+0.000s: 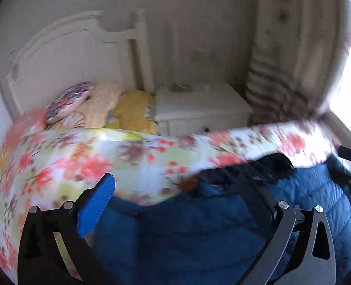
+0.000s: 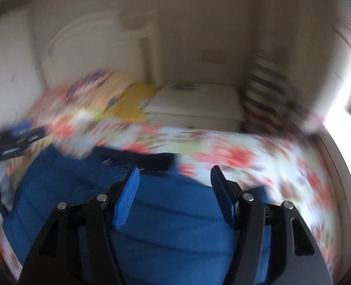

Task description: Fold large clothes

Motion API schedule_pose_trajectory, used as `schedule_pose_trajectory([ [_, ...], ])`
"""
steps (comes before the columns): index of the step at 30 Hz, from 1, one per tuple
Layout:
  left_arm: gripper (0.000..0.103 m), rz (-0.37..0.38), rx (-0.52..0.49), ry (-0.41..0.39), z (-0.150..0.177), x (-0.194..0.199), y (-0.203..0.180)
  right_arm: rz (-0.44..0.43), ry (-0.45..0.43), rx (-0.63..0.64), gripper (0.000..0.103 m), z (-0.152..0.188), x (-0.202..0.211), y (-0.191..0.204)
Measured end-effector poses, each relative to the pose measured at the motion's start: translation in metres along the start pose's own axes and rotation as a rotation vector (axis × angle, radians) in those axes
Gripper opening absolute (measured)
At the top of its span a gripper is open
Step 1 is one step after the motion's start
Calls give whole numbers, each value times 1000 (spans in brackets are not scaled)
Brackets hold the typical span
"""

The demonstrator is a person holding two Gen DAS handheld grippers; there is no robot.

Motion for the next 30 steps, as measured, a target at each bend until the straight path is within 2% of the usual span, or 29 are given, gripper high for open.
schedule_pose_trajectory([
  [1, 99, -4, -9, 24, -2, -8, -8, 13, 27, 48, 55, -4, -12, 16],
  [2, 99, -10, -10, 62, -1, -20, -16, 22, 55, 77, 46, -6, -26, 28],
  [4, 99, -17, -11, 120, 4, -43, -25, 26, 102, 102, 40, -8, -46, 41],
  [7, 99, -33, -17, 229, 16, -83, -31, 28, 178, 131, 43, 2, -80, 49],
  [9, 99, -50, -14, 250, 20, -94, -34, -3, 206, 116, 45, 8, -97, 52],
  [12, 99, -85, -23, 233, 23, -98, -37, 0, 190, 122, 45, 11, -104, 55],
  [24, 99, -82, -14, 204, 23, -95, -37, 19, 145, 126, 45, 16, -105, 55],
  [27, 99, 8, 45, 189, 20, -83, -19, -6, 151, 114, 45, 14, -103, 51],
  [29, 99, -5, 92, 124, 20, -62, 4, -48, 148, 65, 42, 11, -93, 36],
  [30, 99, -18, 109, 103, 21, -54, 16, -13, 132, 30, 43, 11, -84, 22],
])
Point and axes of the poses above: each gripper's, at about its wrist camera, not at the fingertips, and x roughly against the way its jaws point, y to its left, z to its underside, the point moved 3 cm from there along -x, roughly the way its jaws point, and after that the axes turned 11 degrees about y, right-handed, at the moved point
